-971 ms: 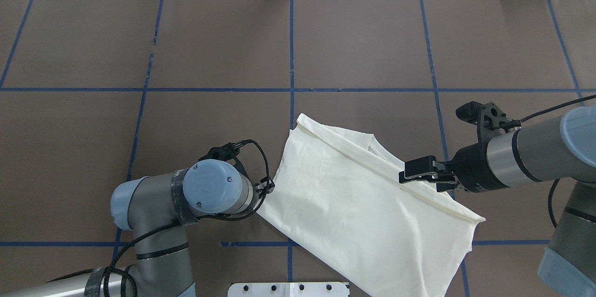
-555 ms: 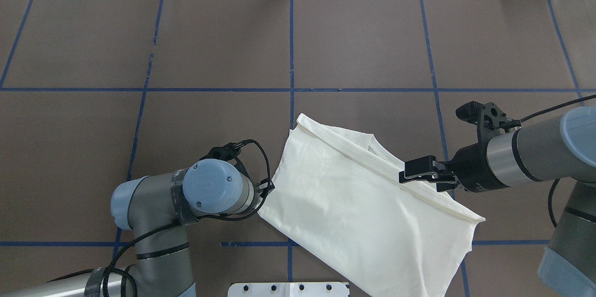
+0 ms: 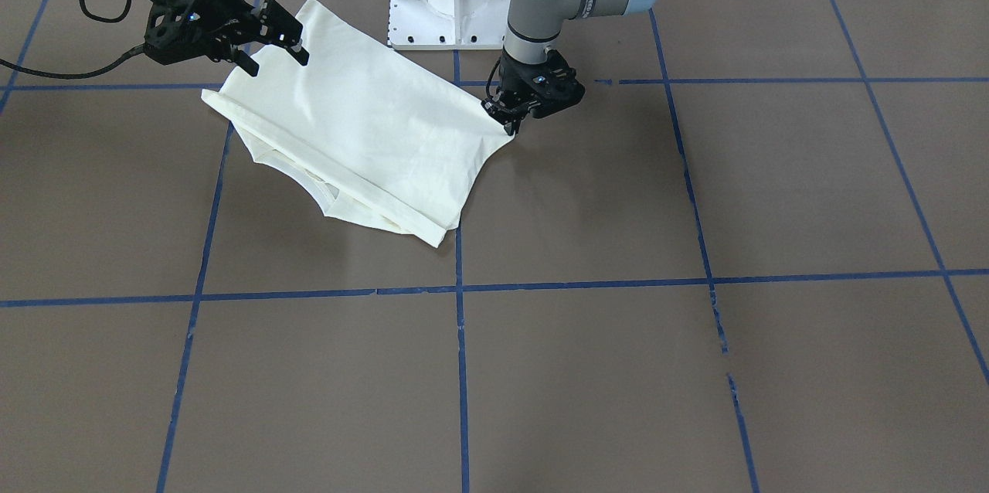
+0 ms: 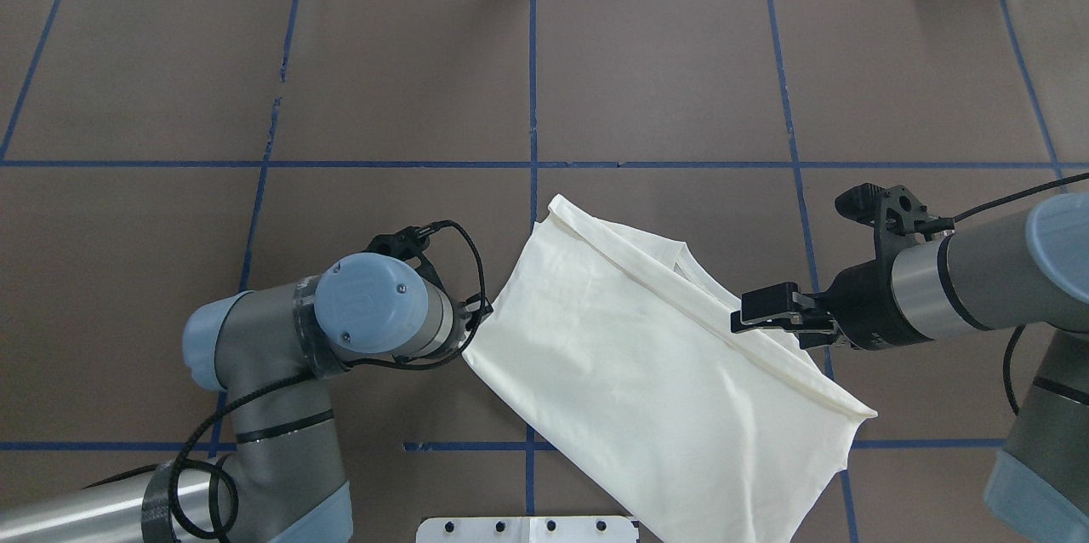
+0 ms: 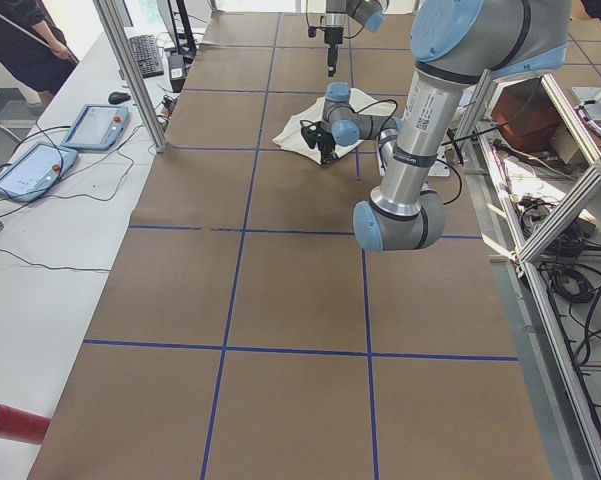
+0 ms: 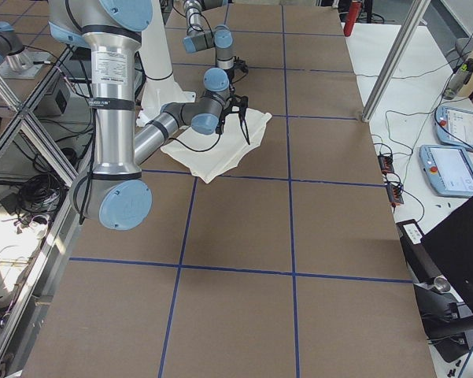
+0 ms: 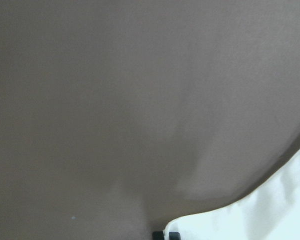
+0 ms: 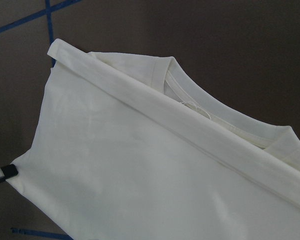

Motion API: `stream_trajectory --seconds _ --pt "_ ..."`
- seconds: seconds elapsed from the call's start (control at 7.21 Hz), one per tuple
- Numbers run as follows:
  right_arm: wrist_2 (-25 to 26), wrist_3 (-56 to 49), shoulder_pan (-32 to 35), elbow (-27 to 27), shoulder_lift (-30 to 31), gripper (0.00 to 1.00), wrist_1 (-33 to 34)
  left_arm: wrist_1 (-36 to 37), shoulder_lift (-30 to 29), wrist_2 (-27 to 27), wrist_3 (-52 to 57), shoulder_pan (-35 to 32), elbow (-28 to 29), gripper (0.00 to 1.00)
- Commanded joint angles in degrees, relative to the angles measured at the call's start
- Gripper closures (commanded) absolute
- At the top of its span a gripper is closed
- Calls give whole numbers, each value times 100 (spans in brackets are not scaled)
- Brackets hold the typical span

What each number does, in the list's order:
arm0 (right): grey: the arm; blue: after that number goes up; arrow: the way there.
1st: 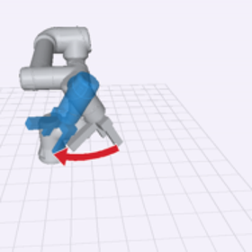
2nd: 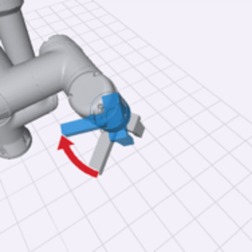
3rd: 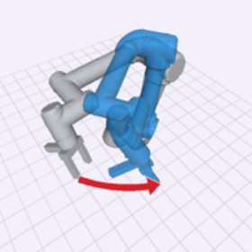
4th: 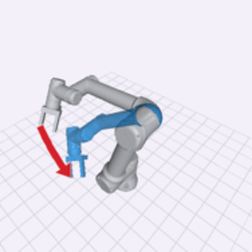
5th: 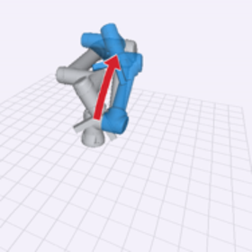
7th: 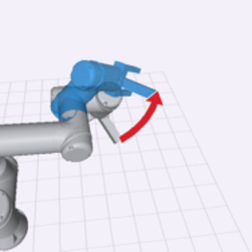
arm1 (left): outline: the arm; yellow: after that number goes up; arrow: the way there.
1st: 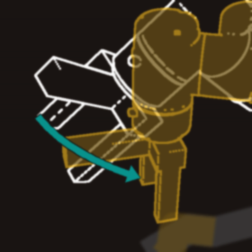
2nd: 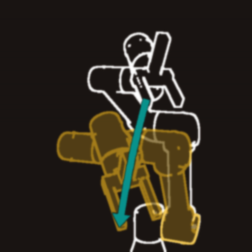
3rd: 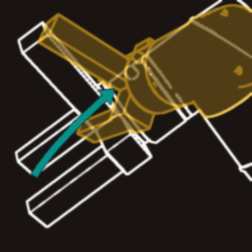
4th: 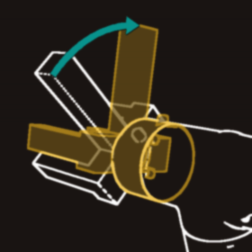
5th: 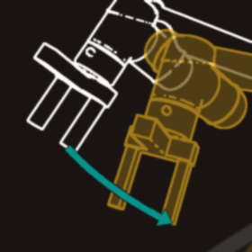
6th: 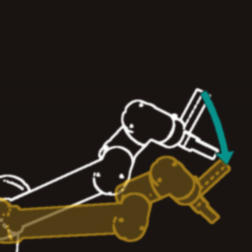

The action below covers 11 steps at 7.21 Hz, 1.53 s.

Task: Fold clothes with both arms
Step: 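Pull the shirt corner with the left gripper away from the robot, rotating the shirt lengthwise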

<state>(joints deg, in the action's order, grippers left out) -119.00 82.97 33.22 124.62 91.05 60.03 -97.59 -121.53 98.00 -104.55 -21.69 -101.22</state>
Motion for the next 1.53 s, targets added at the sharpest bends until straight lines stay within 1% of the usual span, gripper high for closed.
stream_trajectory --seconds 0.0,0.14,0.42,0.69,0.83,0.97,1.11,1.25,1.39 --pt "0 -9 9 -7 0 0 0 -93 -177 -17 495 -781 616 100" --pt "0 -35 35 -42 0 0 0 -250 -483 -26 697 -1045 1160 100" --pt "9 -44 122 -200 -139 0 0 -1091 -853 -26 1180 -1494 2189 100" --pt "44 -44 132 -280 -237 0 0 -1454 -1651 -26 1585 -1803 3261 100" --pt "53 -44 149 -297 -237 0 0 -1952 -1942 -35 1691 -1908 3849 100" --pt "88 -44 167 -324 -237 0 0 -2374 -2136 -35 1866 -1988 4316 100" --pt "97 -44 184 -367 -246 0 0 -2657 -2164 -52 1955 -2032 4565 100" --pt "140 -44 184 -394 -246 0 0 -2790 -2156 -52 1999 -2041 4619 100" --pt "141 -44 184 -403 -246 0 0 -3149 -2147 -139 2000 -2033 4637 100"
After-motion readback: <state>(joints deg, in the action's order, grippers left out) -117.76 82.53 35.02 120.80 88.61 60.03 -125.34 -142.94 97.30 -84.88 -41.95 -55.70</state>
